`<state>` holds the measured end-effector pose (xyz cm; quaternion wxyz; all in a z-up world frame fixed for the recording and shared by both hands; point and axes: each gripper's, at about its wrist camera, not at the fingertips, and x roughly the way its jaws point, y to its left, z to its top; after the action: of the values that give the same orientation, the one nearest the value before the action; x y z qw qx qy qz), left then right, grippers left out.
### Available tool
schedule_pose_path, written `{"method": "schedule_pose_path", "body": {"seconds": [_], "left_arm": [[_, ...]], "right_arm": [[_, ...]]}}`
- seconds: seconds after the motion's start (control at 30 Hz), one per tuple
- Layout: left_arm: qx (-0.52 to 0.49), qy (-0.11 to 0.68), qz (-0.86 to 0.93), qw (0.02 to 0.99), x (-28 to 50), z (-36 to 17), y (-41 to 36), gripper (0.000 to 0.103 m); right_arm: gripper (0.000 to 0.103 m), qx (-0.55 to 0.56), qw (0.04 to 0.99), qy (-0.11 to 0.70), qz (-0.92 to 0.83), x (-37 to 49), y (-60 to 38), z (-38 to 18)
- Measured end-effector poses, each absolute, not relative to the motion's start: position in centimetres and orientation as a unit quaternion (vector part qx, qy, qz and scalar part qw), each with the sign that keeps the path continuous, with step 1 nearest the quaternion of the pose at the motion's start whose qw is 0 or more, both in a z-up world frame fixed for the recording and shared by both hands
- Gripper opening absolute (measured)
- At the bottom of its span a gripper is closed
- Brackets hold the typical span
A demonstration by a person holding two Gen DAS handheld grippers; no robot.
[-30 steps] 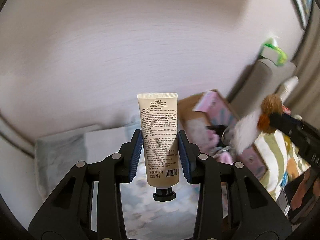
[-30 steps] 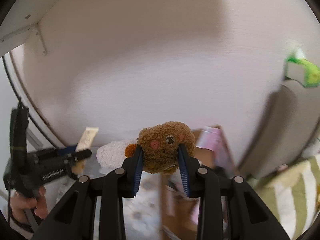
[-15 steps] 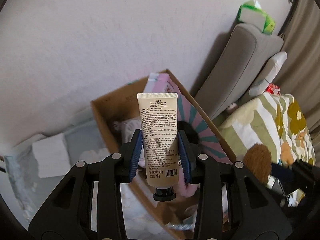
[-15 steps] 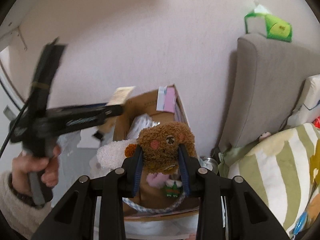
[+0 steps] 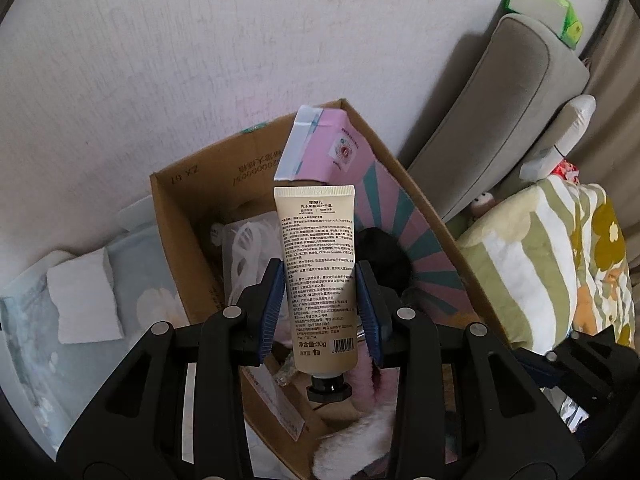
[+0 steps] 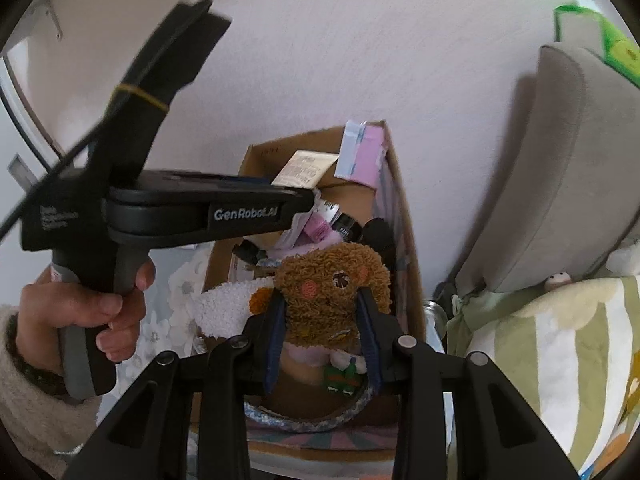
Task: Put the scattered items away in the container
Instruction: 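Lift the lotion tube and plush bear and carry both over the box, then open both grippers to drop the lotion tube and bear into the box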
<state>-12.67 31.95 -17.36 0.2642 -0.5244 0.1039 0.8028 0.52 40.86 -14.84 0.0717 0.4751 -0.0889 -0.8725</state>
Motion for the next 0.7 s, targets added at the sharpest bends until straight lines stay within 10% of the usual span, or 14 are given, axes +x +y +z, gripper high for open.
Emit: {"method": "schedule_pose_path", "body": {"seconds": [0.17, 0.7], "left_arm": [[-0.51, 0.081, 0.825, 0.229, -13.0, -16.2, 30.5, 0.093], [-0.484, 0.084, 0.851, 0.189, -12.2, -12.2, 23.2, 0.093]], "right_arm": [[0.049, 0.503, 0.082, -0.095, -0.855, -0.5, 40.6, -16.3], [0.056, 0.475, 0.09, -0.057, -0.873, 0.3, 37.1, -13.6]]}}
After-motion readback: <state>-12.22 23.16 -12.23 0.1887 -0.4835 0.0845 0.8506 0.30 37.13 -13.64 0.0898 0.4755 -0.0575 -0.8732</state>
